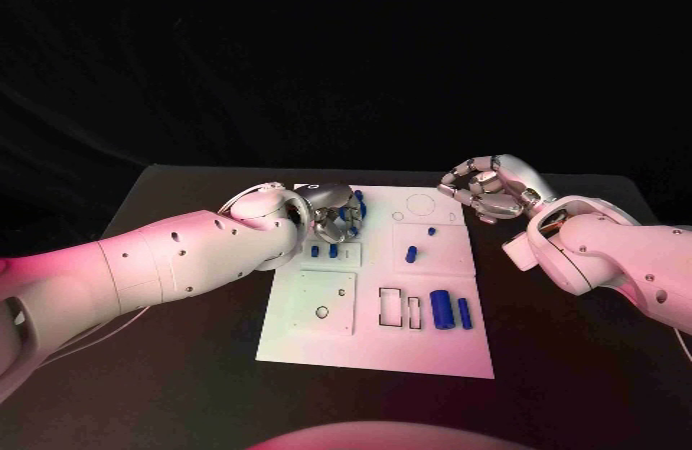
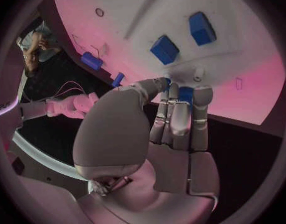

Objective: Assemble the parts on the task board

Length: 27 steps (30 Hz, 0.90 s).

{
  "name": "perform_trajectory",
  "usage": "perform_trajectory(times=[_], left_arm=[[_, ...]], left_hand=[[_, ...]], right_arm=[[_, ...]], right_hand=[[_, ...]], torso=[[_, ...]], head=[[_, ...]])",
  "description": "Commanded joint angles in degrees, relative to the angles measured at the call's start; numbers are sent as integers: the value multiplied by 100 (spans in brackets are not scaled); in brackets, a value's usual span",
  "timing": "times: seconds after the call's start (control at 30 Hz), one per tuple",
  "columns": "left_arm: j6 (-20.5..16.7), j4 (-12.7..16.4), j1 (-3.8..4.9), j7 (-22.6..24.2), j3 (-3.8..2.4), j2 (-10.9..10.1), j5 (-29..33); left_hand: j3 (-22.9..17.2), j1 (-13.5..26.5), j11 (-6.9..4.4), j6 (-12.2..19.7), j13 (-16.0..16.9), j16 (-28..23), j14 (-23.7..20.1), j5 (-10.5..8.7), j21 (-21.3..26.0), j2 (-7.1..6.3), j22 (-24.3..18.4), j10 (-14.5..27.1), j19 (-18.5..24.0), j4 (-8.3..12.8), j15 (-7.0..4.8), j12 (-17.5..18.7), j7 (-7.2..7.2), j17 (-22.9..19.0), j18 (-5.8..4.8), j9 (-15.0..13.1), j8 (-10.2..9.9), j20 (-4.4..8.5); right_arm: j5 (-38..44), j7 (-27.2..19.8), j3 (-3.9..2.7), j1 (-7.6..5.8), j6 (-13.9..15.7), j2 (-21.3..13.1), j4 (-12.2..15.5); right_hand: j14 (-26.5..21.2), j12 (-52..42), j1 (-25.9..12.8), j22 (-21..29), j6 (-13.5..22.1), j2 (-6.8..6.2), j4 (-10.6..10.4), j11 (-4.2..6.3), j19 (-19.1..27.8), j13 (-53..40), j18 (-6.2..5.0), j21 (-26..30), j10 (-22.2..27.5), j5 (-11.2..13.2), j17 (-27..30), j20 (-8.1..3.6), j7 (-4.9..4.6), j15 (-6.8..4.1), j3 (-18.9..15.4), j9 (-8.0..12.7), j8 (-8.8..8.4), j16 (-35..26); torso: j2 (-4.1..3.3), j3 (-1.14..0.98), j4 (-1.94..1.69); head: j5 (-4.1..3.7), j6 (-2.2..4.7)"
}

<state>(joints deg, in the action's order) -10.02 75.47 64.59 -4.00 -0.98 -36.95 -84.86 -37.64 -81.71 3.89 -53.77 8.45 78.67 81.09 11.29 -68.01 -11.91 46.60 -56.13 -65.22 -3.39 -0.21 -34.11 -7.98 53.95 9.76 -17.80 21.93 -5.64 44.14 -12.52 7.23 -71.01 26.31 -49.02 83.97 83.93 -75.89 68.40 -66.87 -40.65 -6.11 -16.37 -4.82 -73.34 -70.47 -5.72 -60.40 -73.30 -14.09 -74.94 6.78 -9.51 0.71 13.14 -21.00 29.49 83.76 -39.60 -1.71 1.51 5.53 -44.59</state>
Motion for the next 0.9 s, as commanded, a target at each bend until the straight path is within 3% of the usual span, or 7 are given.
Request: perform_trajectory(times=[0.03, 0.23, 0.5, 0.9], left_arm=[[-203, 119, -6, 179, -54, -103, 434], [-218, 365, -19, 252, -149, -441, 693], [-23, 491, -36, 169, -178, -747, 764], [107, 385, -94, 105, -179, -788, 712]], left_hand=[[-19, 75, 27, -20, -6, 15, 15, -22, -31, 4, 4, -20, -2, -26, 8, 11, -13, -17, -107, -2, -27, -5], [-13, 88, 29, -23, -9, 6, 9, -20, -22, -13, -15, -23, 12, -23, 12, 20, -12, -46, -101, -2, -33, -2], [6, 130, 28, -40, -12, -4, 4, -27, -34, -31, 7, -39, 5, -37, 14, 32, -10, -77, -105, -5, -41, -1], [21, 157, 22, -58, -13, -18, -4, -27, -36, -41, 11, -57, 6, -47, 11, 38, -2, -124, -106, -10, -42, -1]], right_arm=[[54, -39, -1, 6, -5, -1, -7], [49, -45, -1, 8, -7, -14, -11], [45, -41, -1, 9, -12, -35, -13], [43, -42, -1, 9, -20, -17, -24]], right_hand=[[215, 30, 13, 5, 13, 53, -10, 1, 38, 4, -112, 18, 25, -33, -150, -19, -1, -12, -28, -1, 30, -29], [214, 28, 14, 7, 13, 59, -10, 2, 40, 1, -113, 24, 22, -35, -149, -19, 0, -13, -30, 0, 34, -30], [214, 32, 12, 6, 13, 60, -11, 2, 39, 6, -112, 23, 24, -34, -147, -19, 0, -13, -35, 0, 38, -32], [213, 27, 10, 3, 14, 59, -12, 2, 37, 1, -111, 21, 19, -34, -145, -20, 1, -14, -38, 0, 40, -34]], torso=[[3, -3, -8], [7, -5, -14], [7, -3, -28], [2, -1, -13]], head=[[2, 12], [8, 17], [20, 14], [53, 12]])
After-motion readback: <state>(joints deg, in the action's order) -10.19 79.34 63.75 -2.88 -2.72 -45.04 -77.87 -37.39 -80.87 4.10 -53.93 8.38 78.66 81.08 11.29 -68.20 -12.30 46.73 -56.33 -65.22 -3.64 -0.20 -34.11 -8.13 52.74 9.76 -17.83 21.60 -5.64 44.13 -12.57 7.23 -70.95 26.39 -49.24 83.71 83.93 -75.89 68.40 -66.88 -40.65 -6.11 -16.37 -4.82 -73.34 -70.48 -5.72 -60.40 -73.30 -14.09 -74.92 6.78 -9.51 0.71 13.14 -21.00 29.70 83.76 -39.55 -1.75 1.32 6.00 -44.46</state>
